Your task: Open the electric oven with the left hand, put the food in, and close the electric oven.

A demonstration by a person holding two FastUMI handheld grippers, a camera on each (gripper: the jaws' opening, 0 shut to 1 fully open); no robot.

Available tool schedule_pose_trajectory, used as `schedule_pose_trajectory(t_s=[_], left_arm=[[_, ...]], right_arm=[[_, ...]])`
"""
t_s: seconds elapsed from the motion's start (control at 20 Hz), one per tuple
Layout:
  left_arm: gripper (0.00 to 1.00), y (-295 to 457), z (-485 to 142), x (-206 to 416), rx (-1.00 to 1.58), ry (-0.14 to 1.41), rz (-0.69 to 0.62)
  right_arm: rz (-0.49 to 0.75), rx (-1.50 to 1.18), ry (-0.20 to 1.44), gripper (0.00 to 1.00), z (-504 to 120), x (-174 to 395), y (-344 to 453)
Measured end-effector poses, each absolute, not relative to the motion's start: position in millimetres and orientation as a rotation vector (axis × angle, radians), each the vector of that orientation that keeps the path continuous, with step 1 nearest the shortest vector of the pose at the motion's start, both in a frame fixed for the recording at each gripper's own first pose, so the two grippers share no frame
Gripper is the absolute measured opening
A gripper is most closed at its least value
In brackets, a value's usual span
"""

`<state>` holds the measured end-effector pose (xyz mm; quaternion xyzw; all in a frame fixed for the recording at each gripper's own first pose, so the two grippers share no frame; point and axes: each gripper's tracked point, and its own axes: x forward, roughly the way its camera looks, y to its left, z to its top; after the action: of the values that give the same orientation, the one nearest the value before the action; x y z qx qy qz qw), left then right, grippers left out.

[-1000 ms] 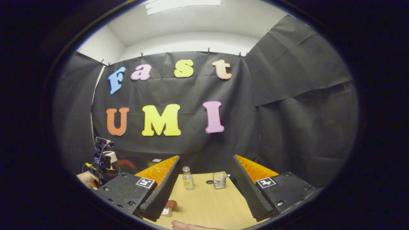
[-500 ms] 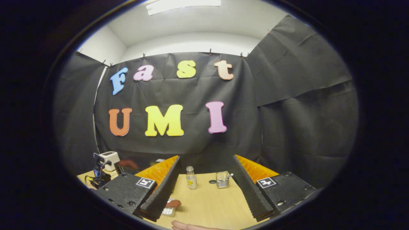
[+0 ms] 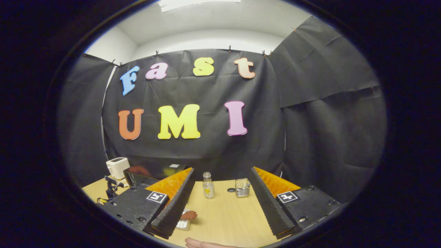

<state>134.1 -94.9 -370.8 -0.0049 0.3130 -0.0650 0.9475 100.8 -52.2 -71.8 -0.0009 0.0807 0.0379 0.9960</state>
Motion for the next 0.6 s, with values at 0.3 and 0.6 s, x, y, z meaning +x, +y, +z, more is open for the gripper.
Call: schedule_pose_trajectory(t_s=[0.3, 0.6], left_arm=[[0.94, -71.5, -356.5, 118.0, -0.041, 0.615, -0.038], [0.94, -65.9, -285.4, 108.4, -0.015, 0.446, -0.074]], right_arm=[[0.096, -0.029, 0.303, 1.00, -122.7, 131.2, -49.0], [0.207, 0.050, 0.663, 1.00, -232.0, 165.5, -28.9]])
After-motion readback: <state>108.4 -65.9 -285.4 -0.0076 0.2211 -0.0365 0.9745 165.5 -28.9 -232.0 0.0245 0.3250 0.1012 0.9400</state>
